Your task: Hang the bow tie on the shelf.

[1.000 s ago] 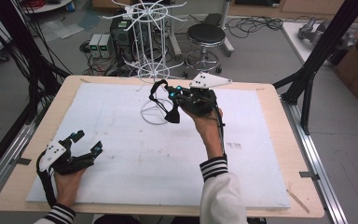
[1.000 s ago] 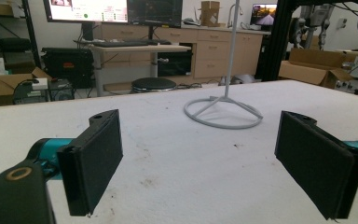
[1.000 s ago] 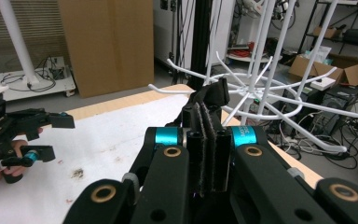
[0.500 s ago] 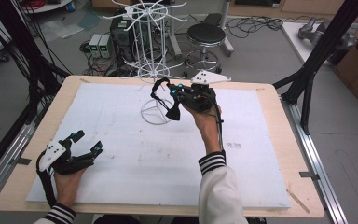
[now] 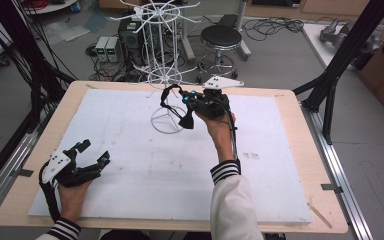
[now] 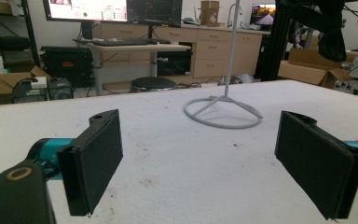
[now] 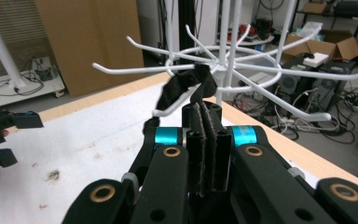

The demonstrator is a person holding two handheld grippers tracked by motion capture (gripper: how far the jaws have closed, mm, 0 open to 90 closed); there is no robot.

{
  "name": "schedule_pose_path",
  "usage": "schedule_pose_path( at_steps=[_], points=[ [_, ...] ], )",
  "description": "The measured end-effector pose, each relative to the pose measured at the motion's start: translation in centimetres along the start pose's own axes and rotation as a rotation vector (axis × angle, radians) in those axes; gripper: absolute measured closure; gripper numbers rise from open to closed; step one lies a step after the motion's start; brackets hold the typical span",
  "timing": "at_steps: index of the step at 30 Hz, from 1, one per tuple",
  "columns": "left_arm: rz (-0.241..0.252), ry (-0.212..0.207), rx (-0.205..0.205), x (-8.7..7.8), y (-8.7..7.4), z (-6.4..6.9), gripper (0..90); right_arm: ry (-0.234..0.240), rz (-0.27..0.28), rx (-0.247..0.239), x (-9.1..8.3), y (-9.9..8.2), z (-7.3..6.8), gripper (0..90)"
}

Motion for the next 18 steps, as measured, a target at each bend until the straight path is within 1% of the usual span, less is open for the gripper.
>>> schedule_pose_path(
  at_steps=[1,2,3,8,9,12,13,14,15,18],
  points=[
    [0.000,0.000,0.000,0.0,0.0,0.0,15.3,0.000,0.000,0.000,0.0,0.0,0.0,87.9],
    [0.000,0.000,-0.001,0.0,0.0,0.0,15.3,-0.011,-0.012,-0.005,0.2,-0.2,0.2,87.3],
    [-0.001,-0.001,-0.001,0.0,0.0,0.0,15.3,-0.012,-0.018,-0.002,0.2,-0.3,0.2,87.2],
    [-0.001,0.000,-0.001,0.0,0.0,0.0,15.3,-0.026,-0.043,0.008,0.4,-0.7,0.6,80.8],
    [-0.001,0.000,-0.001,0.0,0.0,0.0,15.3,-0.029,-0.053,0.006,0.5,-0.9,0.6,79.8],
    [-0.001,0.000,-0.002,0.0,0.0,0.0,15.3,-0.049,-0.088,-0.018,0.5,-1.2,0.6,73.2],
    [-0.001,0.000,-0.002,0.0,0.0,0.0,15.3,-0.049,-0.088,-0.018,0.5,-1.2,0.6,73.2],
    [-0.001,0.000,-0.002,0.0,0.0,0.0,15.3,-0.072,-0.109,-0.035,0.2,-1.4,0.6,66.2],
    [-0.001,0.000,-0.002,0.0,0.0,0.0,15.3,-0.086,-0.111,-0.042,0.1,-1.5,0.6,61.7],
    [0.000,0.000,-0.007,0.0,0.0,-0.1,15.3,-0.129,-0.108,-0.055,-0.8,-1.9,0.6,40.3]
  ],
)
Point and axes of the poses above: each handheld gripper's, and its own axes: x roughly forward along the jaws, y roughly out of its top, z roughly to its right, the point moved 8 cm from there along x, roughly forward along the jaws, and after that the axes turned 2 degrees about z, right-handed, at the moved point
